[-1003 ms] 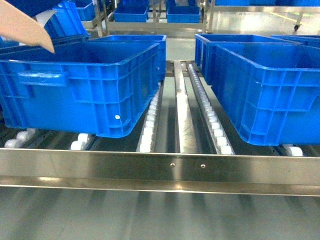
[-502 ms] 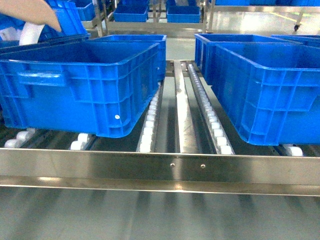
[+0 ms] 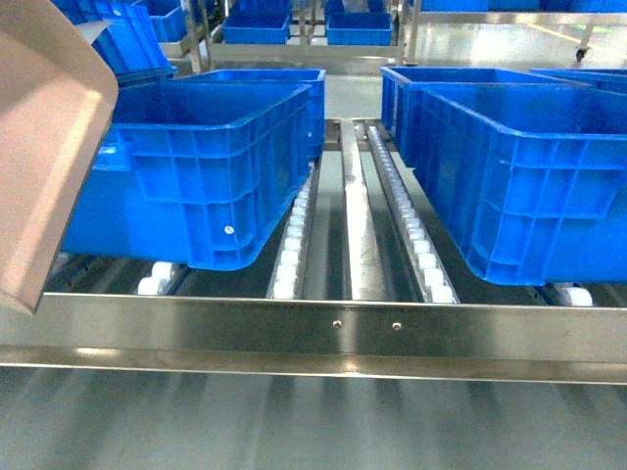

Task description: Place part in tray to right shelf

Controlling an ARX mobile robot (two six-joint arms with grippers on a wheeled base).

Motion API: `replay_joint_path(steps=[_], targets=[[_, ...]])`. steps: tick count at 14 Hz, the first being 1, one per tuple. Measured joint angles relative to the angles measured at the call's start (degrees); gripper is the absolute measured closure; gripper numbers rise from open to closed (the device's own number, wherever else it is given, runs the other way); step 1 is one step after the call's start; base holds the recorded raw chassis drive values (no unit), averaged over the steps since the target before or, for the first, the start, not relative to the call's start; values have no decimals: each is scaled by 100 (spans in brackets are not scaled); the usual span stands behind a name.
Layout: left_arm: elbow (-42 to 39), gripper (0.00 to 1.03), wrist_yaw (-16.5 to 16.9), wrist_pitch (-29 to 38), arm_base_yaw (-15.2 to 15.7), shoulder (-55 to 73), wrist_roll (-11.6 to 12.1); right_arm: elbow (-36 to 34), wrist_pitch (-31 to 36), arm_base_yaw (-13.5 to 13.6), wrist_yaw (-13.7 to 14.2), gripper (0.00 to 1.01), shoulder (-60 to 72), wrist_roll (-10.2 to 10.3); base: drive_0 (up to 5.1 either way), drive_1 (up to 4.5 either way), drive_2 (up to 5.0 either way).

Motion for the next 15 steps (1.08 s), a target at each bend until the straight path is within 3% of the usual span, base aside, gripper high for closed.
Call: replay_joint_path(steps=[1, 3, 4, 5, 7, 9, 10, 15], targets=[[-501, 88, -22, 212, -22, -267, 46, -323, 782, -166, -114, 19, -149, 208, 0, 0, 0], [-1263, 88, -111, 448, -151, -723, 219, -835, 743, -645, -433, 47, -656, 389, 0, 0, 0], [-1556, 88, -160, 509, -197, -901, 280, -957, 686, -785, -619, 60, -815, 400, 0, 0, 0], [-1825, 88, -476, 562, -476, -1084, 302, -1073, 636, -916, -787, 73, -1036, 407, 0, 0, 0], [-2251, 88, -575, 564, -520, -1486, 474, -1305, 457, -1207, -1029, 100, -1436, 404, 0, 0, 0], [-2704, 88, -699, 212, -501, -1808, 588, -1443, 247, -1469, -1392, 99, -1775, 417, 0, 0, 0], [-2870, 88, -710, 205, -474, -2026, 605, -1532, 129, -1963, -1770, 99, -1987, 422, 0, 0, 0], [-3322, 88, -710, -466, -487, -3095, 627, -1814, -219, -1982, -1856, 99, -2671, 448, 0, 0, 0]])
